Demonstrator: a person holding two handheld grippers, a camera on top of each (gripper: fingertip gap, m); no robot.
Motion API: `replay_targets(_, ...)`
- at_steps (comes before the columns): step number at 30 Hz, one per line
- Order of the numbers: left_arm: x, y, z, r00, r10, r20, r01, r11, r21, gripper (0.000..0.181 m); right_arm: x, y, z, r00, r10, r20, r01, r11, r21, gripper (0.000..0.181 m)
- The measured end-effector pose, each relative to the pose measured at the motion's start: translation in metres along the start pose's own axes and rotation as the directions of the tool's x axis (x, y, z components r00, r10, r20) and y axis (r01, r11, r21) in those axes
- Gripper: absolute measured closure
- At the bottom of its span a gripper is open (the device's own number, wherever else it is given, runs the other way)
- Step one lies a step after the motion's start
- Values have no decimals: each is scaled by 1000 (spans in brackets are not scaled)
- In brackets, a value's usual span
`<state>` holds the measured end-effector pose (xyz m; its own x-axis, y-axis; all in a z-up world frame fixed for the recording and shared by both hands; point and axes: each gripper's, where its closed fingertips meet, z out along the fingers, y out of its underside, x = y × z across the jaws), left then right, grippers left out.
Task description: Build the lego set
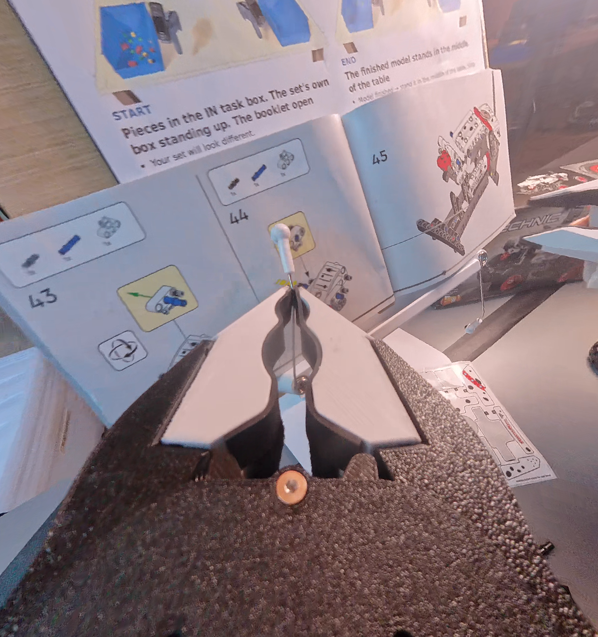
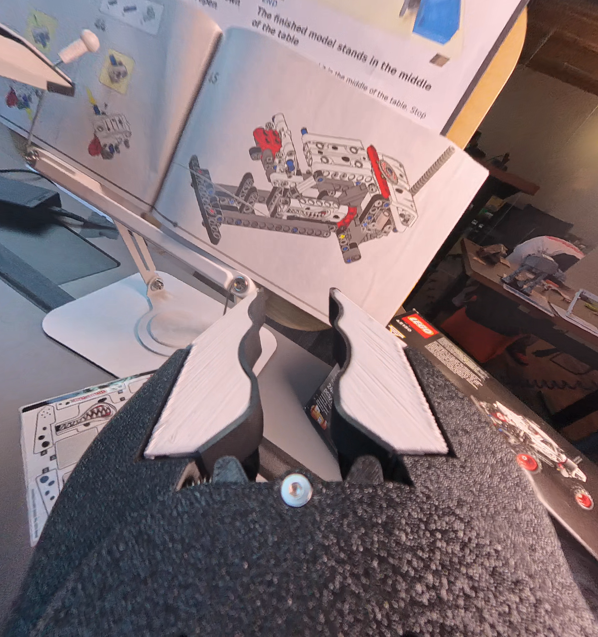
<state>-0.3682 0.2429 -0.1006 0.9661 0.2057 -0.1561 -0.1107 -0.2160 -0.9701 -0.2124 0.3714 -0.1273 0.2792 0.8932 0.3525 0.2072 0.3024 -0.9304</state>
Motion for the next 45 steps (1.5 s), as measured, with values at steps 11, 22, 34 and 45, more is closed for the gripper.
replay_targets(11, -47, 44, -35, 885, -463, -44, 465, 874, 143, 172, -68, -71, 50, 949, -308, 64, 309, 951, -7, 116)
replay_targets(22, -51, 60, -59, 836, -548, -42, 544, 814, 203, 159, -119, -114, 125, 878, -476, -51, 473, 879, -60, 96)
replay_targets(34, -47, 27, -37, 970, -243, -22, 244, 967, 79, 115, -95, -105, 103, 973, -232, 12, 232, 973, 5, 165)
replay_targets(45, 3, 18, -13, 993, -100, -56, 103, 993, 51, 175, -111, -101, 69, 961, -83, 265, 69, 996, 60, 136)
